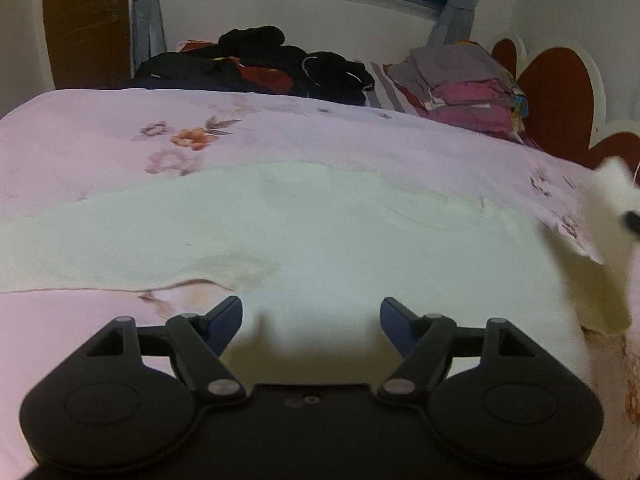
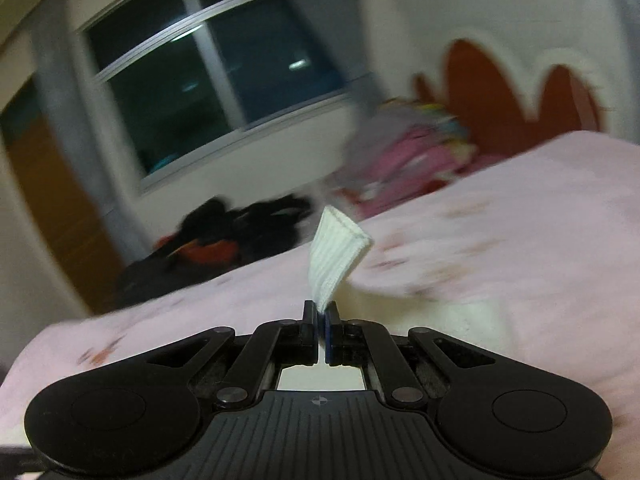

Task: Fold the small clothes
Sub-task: 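Lift the cuff with the right tool and fold the sleeve across the sweater body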

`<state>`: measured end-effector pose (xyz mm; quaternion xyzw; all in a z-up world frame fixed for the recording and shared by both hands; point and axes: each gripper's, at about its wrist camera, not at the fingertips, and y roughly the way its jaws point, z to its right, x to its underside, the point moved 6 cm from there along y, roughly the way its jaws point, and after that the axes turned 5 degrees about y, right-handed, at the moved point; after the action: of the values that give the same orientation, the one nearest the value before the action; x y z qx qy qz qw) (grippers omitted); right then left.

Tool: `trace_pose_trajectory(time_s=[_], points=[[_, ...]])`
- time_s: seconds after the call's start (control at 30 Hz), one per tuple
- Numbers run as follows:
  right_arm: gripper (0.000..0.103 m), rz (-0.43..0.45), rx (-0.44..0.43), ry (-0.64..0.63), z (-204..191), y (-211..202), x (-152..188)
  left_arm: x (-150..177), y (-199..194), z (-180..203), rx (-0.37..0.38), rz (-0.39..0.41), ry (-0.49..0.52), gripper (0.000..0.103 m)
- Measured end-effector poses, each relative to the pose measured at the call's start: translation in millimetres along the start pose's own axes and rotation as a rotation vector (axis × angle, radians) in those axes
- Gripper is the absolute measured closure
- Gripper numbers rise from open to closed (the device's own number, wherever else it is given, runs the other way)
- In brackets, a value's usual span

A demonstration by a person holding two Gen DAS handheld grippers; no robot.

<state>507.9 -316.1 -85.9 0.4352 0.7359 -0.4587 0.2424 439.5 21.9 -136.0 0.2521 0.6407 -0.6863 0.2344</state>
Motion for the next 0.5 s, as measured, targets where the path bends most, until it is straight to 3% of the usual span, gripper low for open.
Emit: trace_pose_trajectory(time_s=[0.2, 0.37, 0.4, 0.43, 0.5], points=[[0.101, -0.194, -0.094, -0.049, -82, 67, 77, 2, 1, -32, 0.008, -0.008, -0.033, 0.029], [0.098, -0.261, -0.071, -0.079, -93, 84, 106, 0, 6, -36, 0.050, -0.005, -0.055, 0.024], [0.086, -0.268, -0.084, -0.077, -93, 84, 105, -1, 8, -32, 0.069, -0.001, -0.057, 0.022], [0.062, -0.267, -0.096, -0.074, -93, 82, 104, -2, 10, -29, 0.086, -0.003, -0.057, 0.019], [0.046, -0.215, -0.080, -0.087, -90, 65, 101, -3, 18, -18, 0.143, -0.025, -0.069, 0.018]])
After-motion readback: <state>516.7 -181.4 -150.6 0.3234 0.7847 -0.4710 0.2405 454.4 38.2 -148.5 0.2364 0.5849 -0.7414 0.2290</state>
